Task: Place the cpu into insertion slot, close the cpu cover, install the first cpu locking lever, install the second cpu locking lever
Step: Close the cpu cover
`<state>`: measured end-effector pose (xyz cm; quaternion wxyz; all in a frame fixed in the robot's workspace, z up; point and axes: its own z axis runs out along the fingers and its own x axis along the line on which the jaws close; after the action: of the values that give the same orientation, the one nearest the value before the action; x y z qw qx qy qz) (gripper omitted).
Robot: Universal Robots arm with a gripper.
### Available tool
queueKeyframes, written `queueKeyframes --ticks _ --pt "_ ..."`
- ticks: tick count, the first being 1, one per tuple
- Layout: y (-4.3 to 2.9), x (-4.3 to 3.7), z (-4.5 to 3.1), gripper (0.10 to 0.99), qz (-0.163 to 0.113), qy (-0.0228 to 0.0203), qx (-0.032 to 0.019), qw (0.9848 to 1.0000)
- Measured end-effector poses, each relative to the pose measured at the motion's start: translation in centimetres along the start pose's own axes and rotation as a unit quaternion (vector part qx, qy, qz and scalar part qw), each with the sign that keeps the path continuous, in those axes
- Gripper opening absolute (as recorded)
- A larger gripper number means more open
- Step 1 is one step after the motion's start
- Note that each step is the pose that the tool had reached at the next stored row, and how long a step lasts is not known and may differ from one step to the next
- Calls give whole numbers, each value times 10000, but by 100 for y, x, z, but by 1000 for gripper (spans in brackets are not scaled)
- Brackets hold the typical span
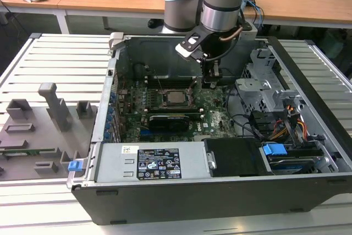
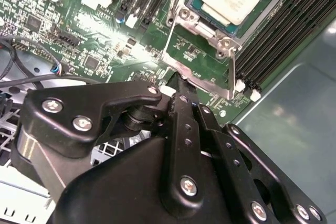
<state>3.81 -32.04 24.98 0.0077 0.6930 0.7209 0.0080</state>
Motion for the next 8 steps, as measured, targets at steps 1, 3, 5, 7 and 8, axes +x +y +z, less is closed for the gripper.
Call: queueKeyframes --ticks 1,3,5,7,8 --pt "-5 0 0 106 0 0 0 10000" --pt "-16 1 0 106 0 0 0 10000" --pt "-23 1 -1 106 0 0 0 10000" --pt "-32 2 -1 106 0 0 0 10000" --pt "-40 2 -1 106 0 0 0 10000"
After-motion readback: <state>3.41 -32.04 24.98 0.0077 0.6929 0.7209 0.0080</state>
